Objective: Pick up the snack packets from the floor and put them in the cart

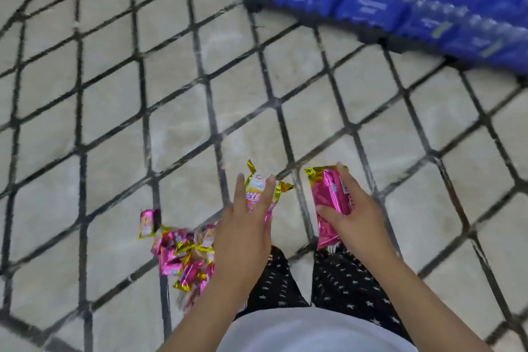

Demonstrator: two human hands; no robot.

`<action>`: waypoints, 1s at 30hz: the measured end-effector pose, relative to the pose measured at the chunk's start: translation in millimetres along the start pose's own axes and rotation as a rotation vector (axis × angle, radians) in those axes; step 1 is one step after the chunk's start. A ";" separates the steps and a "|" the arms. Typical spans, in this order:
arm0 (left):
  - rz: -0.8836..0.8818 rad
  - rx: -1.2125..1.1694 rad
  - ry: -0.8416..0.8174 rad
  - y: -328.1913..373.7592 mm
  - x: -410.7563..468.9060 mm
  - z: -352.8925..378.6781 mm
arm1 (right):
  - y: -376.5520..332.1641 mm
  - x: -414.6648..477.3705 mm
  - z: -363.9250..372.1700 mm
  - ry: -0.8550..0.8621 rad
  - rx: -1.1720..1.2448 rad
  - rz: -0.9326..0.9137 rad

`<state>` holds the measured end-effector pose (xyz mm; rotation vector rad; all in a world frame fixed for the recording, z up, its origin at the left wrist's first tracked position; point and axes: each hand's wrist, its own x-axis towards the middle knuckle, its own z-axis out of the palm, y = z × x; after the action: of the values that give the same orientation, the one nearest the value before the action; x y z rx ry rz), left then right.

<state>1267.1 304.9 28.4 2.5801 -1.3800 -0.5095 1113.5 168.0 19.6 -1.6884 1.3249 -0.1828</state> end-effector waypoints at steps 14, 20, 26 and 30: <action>0.511 0.146 -0.190 255.7 13.9 63.4 | 186.7 -98.9 -187.4 0.446 0.377 0.332; 0.754 0.136 -0.247 408.4 -23.5 124.6 | 289.7 -164.6 -291.7 0.639 0.381 0.476; 0.928 0.143 -0.357 530.1 -71.2 175.1 | 359.3 -222.0 -365.7 0.804 0.374 0.615; 1.037 0.158 -0.406 585.8 -80.3 195.8 | 389.0 -233.6 -386.6 0.916 0.449 0.692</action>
<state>700.2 47.4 43.9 1.4988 -2.6549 -0.7357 517.9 151.6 38.0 -0.6704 2.2406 -0.8333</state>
